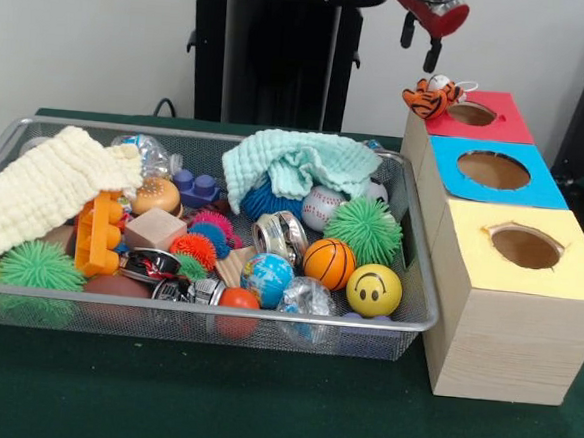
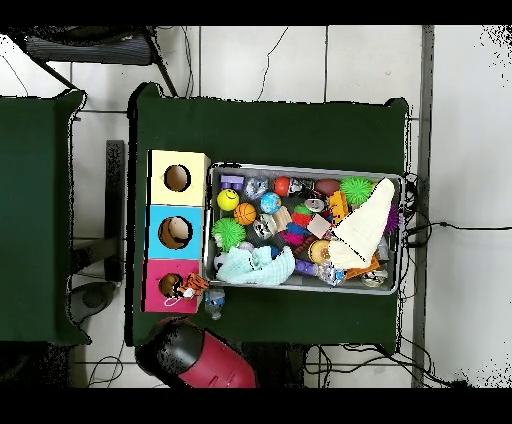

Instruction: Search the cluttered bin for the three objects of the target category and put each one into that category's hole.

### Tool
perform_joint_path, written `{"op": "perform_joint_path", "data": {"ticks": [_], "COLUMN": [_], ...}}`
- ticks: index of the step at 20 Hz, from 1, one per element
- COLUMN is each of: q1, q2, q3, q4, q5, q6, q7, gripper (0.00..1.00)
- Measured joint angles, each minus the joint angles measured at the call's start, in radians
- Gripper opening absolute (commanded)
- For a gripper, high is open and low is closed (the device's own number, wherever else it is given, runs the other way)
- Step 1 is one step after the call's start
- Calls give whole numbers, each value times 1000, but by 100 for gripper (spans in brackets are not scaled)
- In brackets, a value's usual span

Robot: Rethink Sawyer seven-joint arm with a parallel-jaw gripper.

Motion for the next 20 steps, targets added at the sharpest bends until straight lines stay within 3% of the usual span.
{"op": "perform_joint_path", "data": {"ticks": [7, 20], "q1": [-25, -73], "q2": [5, 51], "q3": [2, 90], "q4": [-1, 7], "q5": [3, 43], "q6": [-1, -112], "q7": [0, 0], "gripper": [100, 100]}}
